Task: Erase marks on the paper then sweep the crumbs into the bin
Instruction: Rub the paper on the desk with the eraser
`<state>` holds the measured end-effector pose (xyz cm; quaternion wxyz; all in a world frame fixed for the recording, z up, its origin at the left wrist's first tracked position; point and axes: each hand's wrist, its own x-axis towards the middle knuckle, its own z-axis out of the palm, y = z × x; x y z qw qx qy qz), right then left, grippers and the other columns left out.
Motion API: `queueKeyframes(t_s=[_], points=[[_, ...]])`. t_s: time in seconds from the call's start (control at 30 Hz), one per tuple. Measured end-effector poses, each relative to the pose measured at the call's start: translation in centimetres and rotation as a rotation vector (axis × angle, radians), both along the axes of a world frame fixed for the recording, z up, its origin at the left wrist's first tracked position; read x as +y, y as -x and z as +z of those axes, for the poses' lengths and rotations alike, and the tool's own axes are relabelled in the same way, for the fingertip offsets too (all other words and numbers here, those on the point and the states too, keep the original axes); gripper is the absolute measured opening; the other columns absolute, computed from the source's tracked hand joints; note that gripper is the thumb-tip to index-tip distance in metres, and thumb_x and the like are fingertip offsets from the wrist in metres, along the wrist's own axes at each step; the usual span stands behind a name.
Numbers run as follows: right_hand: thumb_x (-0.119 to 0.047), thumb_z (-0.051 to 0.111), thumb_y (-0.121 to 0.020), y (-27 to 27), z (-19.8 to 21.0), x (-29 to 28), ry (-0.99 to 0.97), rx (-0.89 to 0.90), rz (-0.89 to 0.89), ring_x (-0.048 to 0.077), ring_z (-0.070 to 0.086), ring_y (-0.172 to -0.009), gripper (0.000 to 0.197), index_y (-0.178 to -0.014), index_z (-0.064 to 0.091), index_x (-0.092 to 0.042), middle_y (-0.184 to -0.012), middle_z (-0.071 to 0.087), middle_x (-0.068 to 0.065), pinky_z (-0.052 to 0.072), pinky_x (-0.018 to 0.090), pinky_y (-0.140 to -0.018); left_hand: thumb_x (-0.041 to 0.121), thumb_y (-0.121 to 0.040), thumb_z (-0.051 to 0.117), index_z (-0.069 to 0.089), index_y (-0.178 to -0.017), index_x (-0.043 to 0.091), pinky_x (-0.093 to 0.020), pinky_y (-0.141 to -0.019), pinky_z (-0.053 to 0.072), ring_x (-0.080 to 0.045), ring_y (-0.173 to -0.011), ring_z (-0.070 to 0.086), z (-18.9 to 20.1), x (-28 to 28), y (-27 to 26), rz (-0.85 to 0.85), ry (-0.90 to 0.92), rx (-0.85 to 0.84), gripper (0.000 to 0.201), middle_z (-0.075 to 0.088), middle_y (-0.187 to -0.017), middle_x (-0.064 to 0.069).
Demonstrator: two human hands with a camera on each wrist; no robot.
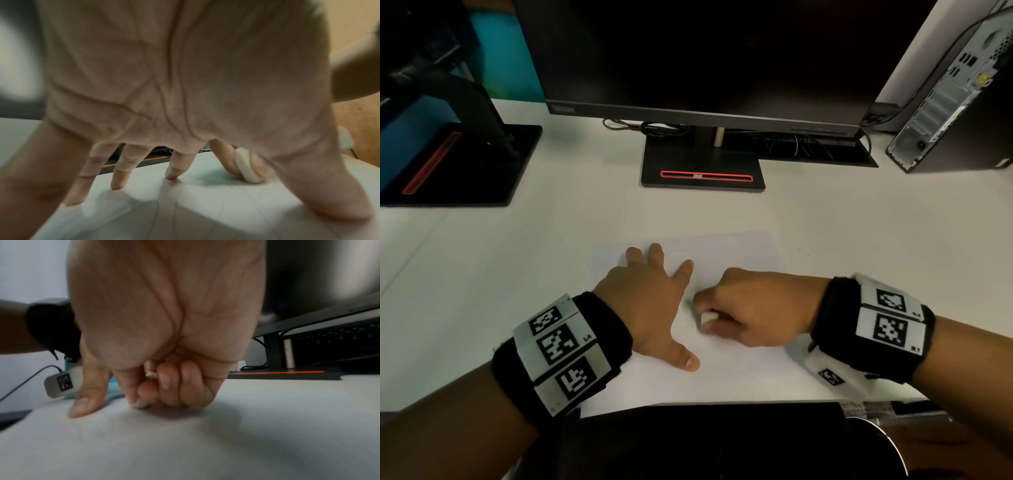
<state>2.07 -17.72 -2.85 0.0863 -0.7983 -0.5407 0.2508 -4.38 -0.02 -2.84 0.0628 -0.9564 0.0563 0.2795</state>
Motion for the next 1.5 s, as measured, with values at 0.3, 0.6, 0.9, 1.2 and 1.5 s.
queueKeyframes(t_s=[0.3, 0.6, 0.9, 1.2, 1.5], points=[[-0.024, 0.053, -0.100, 0.0, 0.3, -0.2, -0.002, -0.028, -0.006, 0.001, 0.050, -0.059, 0.017, -0.085, 0.055, -0.015, -0.062, 0.049, -0.011, 0.033, 0.012, -0.056, 0.093, -0.056, 0.062, -0.019, -0.157, 0.029, -0.048, -0.106, 0.041, -0.046, -0.149, 0.005, 0.0, -0.2, 0.2, 0.002, -0.010, 0.020, 0.145, -0.013, -0.164, -0.022], [-0.024, 0.052, -0.100, 0.2, 0.1, 0.2, -0.022, -0.053, -0.012, 0.005, 0.047, -0.054, 0.016, -0.088, 0.056, -0.015, -0.063, 0.051, -0.009, 0.031, 0.014, -0.055, 0.091, -0.057, 0.064, -0.017, -0.158, 0.028, -0.048, -0.105, 0.043, -0.046, -0.147, 0.010, 0.0, -0.3, 0.4, 0.004, 0.011, 0.026, 0.144, -0.005, -0.164, -0.023], [-0.025, 0.051, -0.099, -0.1, 0.3, -0.4, -0.014, -0.106, -0.056, 0.002, 0.046, -0.055, 0.015, -0.086, 0.054, -0.018, -0.061, 0.047, -0.012, 0.030, 0.015, -0.055, 0.091, -0.059, 0.064, -0.017, -0.158, 0.028, -0.049, -0.105, 0.043, -0.047, -0.149, 0.004, 0.0, -0.2, 0.4, 0.015, 0.015, 0.030, 0.143, -0.005, -0.164, -0.023], [-0.022, 0.053, -0.097, -0.1, 0.4, -1.7, -0.030, -0.070, -0.062, 0.014, 0.047, -0.056, 0.018, -0.083, 0.056, -0.011, -0.063, 0.054, -0.002, 0.035, 0.022, -0.058, 0.091, -0.056, 0.065, -0.022, -0.157, 0.027, -0.053, -0.109, 0.040, -0.049, -0.150, -0.003, 0.1, -0.4, 0.4, 0.024, 0.015, 0.060, 0.148, -0.012, -0.164, -0.024], [-0.021, 0.056, -0.096, -0.3, 0.8, -2.6, -0.060, -0.039, -0.064, 0.013, 0.045, -0.057, 0.020, -0.080, 0.057, -0.009, -0.058, 0.048, -0.005, 0.031, 0.016, -0.056, 0.093, -0.056, 0.064, -0.022, -0.157, 0.026, -0.051, -0.106, 0.042, -0.048, -0.150, -0.001, 0.0, -0.3, 0.5, 0.011, 0.007, 0.048, 0.147, -0.010, -0.164, -0.023]])
